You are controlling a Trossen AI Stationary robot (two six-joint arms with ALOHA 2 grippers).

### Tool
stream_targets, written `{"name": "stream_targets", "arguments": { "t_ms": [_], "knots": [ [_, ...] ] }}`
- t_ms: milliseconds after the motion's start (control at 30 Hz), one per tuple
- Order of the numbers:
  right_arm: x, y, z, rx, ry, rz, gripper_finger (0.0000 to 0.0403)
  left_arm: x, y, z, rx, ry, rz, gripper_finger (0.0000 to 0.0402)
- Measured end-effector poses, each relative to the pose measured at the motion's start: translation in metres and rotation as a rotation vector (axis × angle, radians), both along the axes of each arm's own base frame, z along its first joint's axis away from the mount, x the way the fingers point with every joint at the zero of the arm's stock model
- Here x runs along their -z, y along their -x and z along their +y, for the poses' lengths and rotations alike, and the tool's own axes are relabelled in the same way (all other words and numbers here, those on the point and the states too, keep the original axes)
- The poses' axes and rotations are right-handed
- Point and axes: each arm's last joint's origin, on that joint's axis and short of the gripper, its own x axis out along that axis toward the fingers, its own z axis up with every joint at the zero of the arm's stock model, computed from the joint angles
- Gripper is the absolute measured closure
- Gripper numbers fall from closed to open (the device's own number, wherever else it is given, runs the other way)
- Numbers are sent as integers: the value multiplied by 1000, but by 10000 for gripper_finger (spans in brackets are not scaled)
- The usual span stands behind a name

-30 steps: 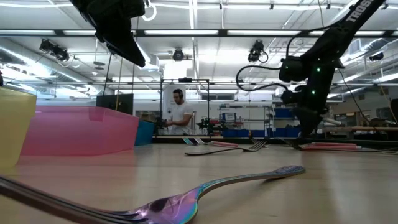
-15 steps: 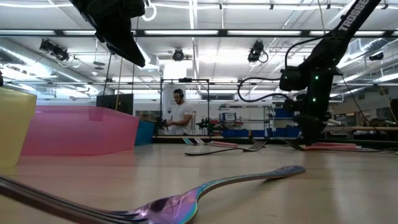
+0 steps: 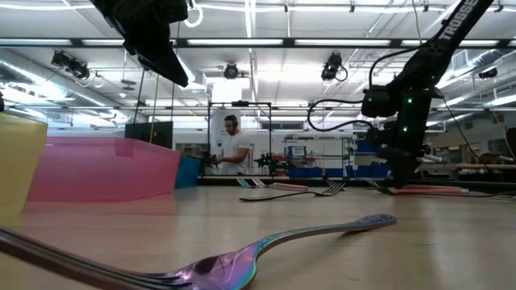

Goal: Sort silverware by color (type)
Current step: Put the pink fork into the blue bin

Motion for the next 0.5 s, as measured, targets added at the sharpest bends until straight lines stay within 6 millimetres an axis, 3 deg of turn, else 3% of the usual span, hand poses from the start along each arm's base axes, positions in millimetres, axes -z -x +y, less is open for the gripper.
{"name": "stream_targets", "arguments": {
  "t_ms": [300,500],
  "knots": [
    [-2,-2,1,66,6,-48,383,0,0,0,1,0,0,299],
    [-16,-7,11,27,-9,-152,387,0,0,0,0,0,-2,299]
  ]
}}
